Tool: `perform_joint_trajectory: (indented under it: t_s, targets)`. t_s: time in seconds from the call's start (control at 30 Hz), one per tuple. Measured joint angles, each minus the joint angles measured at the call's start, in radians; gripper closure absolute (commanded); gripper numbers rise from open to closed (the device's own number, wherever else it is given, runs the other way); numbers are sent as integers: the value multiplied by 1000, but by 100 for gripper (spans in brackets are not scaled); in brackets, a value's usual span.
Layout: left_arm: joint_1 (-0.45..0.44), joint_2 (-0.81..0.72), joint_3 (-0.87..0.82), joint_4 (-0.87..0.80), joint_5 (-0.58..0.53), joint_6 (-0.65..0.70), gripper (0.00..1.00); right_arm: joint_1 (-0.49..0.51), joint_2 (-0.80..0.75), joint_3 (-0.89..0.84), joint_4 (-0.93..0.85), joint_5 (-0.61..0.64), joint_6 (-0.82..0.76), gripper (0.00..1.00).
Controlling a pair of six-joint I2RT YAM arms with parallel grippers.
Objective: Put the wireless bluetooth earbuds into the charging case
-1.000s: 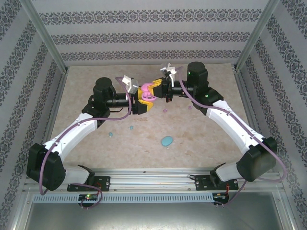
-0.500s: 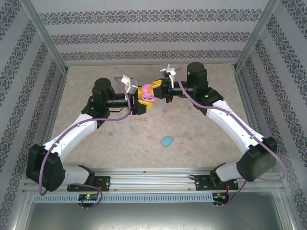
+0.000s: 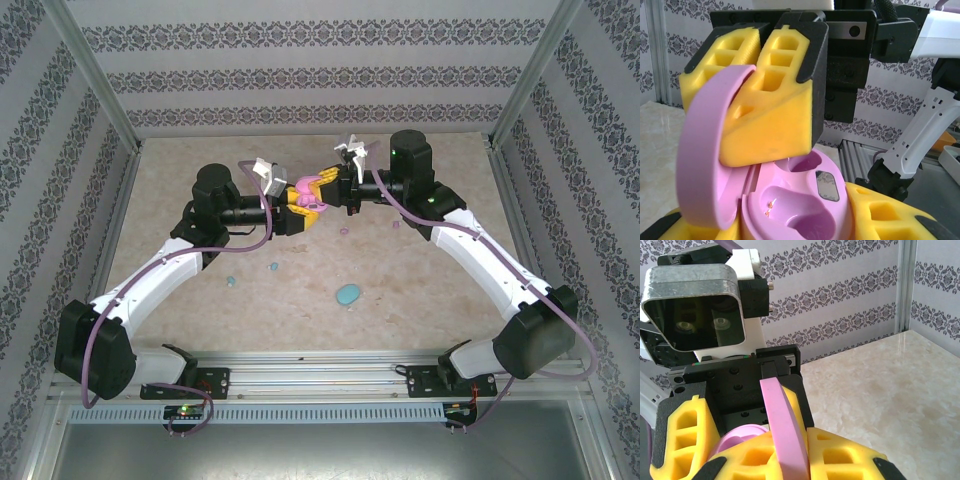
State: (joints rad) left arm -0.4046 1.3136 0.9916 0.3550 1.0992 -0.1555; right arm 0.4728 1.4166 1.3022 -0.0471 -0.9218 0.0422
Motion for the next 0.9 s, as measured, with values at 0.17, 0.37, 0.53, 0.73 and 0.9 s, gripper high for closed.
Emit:
perform_joint_trajectory:
  t_s: [0.17, 0.37, 0.53, 0.73, 0.9]
  targets:
    - [1, 0, 0, 0, -1, -4, 73, -6, 0, 0, 6, -4, 39, 74]
    - [8, 0, 0, 0, -2, -11, 73, -6, 0, 0, 8, -8, 80, 57]
    - [14, 1, 0, 0, -4, -14, 73, -6, 0, 0, 12, -10, 106, 50]
    - [14, 1, 0, 0, -5, -18, 73, -13, 0, 12, -5, 6, 139, 46]
    - [18, 1, 0, 0, -14, -19, 73, -20, -2, 32, -28, 24, 187, 42]
